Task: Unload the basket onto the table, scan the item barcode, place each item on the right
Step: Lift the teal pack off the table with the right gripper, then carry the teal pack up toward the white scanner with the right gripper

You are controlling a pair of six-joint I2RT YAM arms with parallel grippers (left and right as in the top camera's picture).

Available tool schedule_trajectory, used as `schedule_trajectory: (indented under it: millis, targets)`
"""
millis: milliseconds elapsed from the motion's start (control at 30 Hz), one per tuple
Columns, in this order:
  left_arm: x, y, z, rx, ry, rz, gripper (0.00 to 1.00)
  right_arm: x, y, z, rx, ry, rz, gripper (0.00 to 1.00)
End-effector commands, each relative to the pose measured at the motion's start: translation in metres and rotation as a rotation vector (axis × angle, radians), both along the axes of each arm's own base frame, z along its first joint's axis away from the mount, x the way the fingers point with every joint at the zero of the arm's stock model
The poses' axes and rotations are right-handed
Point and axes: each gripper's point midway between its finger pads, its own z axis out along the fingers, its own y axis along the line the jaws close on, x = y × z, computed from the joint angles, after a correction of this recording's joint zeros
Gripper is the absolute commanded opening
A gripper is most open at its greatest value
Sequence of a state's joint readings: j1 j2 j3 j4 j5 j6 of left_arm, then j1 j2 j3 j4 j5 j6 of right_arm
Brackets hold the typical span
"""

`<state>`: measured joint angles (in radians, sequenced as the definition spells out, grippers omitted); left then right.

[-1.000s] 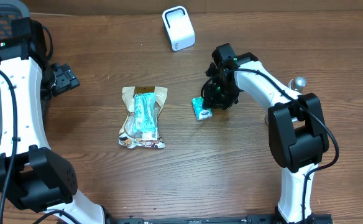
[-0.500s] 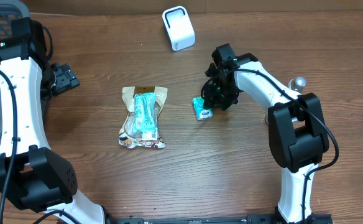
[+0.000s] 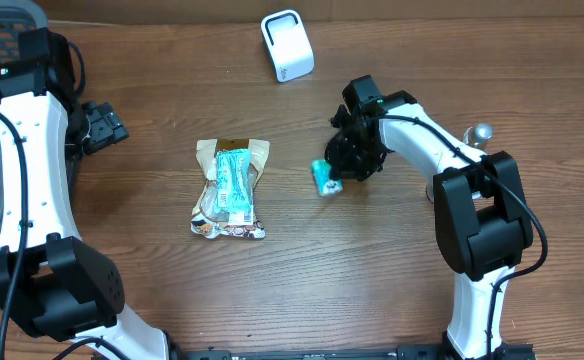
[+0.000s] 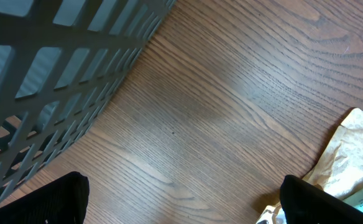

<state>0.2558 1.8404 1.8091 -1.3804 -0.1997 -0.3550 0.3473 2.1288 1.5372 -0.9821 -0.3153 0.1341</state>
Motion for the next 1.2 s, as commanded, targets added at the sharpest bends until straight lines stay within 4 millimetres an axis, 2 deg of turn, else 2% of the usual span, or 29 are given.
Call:
schedule_trajectory:
  millis: [0, 100, 200, 233, 267, 367, 467, 600, 800, 967, 1167]
  targets:
    - [0.004, 0.003, 0.002, 0.016, 0.0, -0.017, 1.0, 0.013, 0.0, 0.023, -0.008, -0.042, 0.005, 0.04]
    - [0.003, 0.003, 0.002, 0.016, 0.0, -0.017, 0.99, 0.017, 0.004, 0.043, 0.008, -0.071, 0.045, 0.04]
    - [0.004, 0.003, 0.002, 0.016, 0.0, -0.017, 1.0, 0.011, 0.019, 0.063, 0.095, -0.072, 0.113, 0.04]
    - [0.003, 0.003, 0.002, 0.016, 0.0, -0.017, 1.0, 0.006, 0.027, 0.069, 0.154, -0.062, 0.139, 0.04]
    - [0.004, 0.003, 0.002, 0.016, 0.0, -0.017, 1.0, -0.006, 0.043, 0.084, 0.303, -0.032, 0.197, 0.04]
    - [0.004, 0.003, 0.002, 0.016, 0.0, -0.017, 1.0, -0.024, 0.061, 0.111, 0.545, 0.002, 0.284, 0.04]
    - [0.004, 0.003, 0.002, 0.016, 0.0, -0.017, 1.0, -0.035, 0.068, 0.139, 0.744, 0.009, 0.333, 0.04]
    - [0.003, 0.003, 0.002, 0.016, 0.0, -0.017, 1.0, -0.036, 0.063, 0.159, 0.88, -0.009, 0.337, 0.04]
    - [0.004, 0.003, 0.002, 0.017, -0.001, -0.017, 1.0, -0.035, 0.044, 0.187, 1.041, -0.047, 0.296, 0.04]
    - [0.004, 0.003, 0.002, 0.016, 0.0, -0.017, 1.0, -0.037, 0.028, 0.195, 1.066, -0.057, 0.269, 0.04]
    - [0.004, 0.003, 0.002, 0.016, -0.001, -0.017, 1.0, -0.038, 0.027, 0.207, 1.126, -0.071, 0.246, 0.04]
